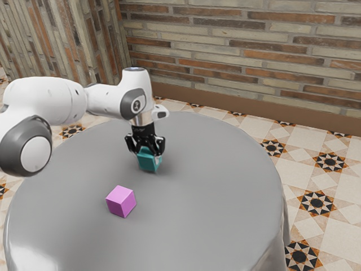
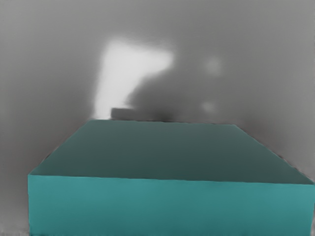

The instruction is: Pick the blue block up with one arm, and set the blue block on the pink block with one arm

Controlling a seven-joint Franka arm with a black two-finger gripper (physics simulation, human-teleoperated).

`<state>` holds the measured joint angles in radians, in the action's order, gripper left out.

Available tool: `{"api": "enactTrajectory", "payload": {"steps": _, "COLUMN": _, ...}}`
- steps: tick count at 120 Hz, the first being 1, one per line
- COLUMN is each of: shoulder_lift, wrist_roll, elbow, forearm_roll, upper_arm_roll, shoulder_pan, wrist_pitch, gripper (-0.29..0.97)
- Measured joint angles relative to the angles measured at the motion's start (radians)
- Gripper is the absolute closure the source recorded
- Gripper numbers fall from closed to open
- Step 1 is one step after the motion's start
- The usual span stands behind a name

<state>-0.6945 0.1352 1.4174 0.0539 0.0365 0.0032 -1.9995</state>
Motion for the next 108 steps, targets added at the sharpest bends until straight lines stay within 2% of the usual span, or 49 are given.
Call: {"api": "enactTrajectory", "payload": {"steps": 108, "shoulder_lift": 0.541, "wrist_roll": -0.069, "elbow": 0.622, "forearm_roll": -0.037, "upper_arm_roll": -0.01, "shoulder_pan": 0.002, "wrist_pitch": -0.042, "gripper": 0.34}}
